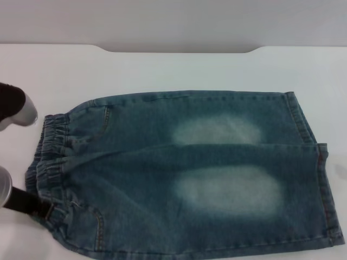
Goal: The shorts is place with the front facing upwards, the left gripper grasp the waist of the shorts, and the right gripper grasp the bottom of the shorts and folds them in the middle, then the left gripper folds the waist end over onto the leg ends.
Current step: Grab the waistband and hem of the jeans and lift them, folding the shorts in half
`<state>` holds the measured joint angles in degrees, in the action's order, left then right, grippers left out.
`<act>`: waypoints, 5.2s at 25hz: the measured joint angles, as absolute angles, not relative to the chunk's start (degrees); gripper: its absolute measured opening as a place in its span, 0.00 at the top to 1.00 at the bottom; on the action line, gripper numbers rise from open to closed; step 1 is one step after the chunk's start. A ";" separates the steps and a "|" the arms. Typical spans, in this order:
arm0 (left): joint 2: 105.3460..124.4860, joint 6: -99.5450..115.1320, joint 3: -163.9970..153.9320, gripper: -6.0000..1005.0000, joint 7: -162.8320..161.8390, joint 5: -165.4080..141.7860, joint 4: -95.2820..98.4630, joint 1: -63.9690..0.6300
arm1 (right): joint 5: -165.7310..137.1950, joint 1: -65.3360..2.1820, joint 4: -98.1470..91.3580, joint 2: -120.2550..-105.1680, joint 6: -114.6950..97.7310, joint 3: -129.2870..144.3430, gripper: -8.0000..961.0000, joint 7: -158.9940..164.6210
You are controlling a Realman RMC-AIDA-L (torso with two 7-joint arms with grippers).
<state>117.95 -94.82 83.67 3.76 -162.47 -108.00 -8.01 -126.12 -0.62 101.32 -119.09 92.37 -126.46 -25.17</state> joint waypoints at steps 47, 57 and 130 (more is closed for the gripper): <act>117.86 -96.22 83.58 0.96 4.04 -162.60 -106.24 -12.22 | -127.86 -1.87 84.51 -118.81 95.77 -121.29 0.32 -19.82; 117.86 -96.04 83.58 0.96 4.61 -162.45 -105.35 -12.46 | -128.68 -3.69 80.41 -118.91 95.16 -121.29 0.32 -20.82; 117.95 -97.82 85.00 0.96 6.32 -162.16 -101.66 -17.70 | -132.76 -8.85 77.01 -118.73 98.93 -125.62 0.36 -20.97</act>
